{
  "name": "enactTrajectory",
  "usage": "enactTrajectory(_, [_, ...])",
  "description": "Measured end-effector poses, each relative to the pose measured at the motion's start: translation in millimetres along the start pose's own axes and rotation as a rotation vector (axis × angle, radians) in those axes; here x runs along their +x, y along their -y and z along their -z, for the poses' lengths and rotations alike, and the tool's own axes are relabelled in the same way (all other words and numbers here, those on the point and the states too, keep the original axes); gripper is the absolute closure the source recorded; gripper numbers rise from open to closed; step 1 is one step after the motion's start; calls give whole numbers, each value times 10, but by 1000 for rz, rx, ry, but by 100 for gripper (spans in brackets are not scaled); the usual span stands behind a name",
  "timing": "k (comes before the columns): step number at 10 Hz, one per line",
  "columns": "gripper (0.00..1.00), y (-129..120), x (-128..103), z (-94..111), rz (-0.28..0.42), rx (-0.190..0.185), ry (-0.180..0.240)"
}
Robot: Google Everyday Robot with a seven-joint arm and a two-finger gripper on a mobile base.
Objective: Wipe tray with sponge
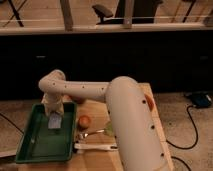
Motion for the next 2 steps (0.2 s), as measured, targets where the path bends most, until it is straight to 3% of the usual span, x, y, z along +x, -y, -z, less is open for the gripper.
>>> enactTrajectory(2, [100, 18, -11, -16, 2, 0, 3])
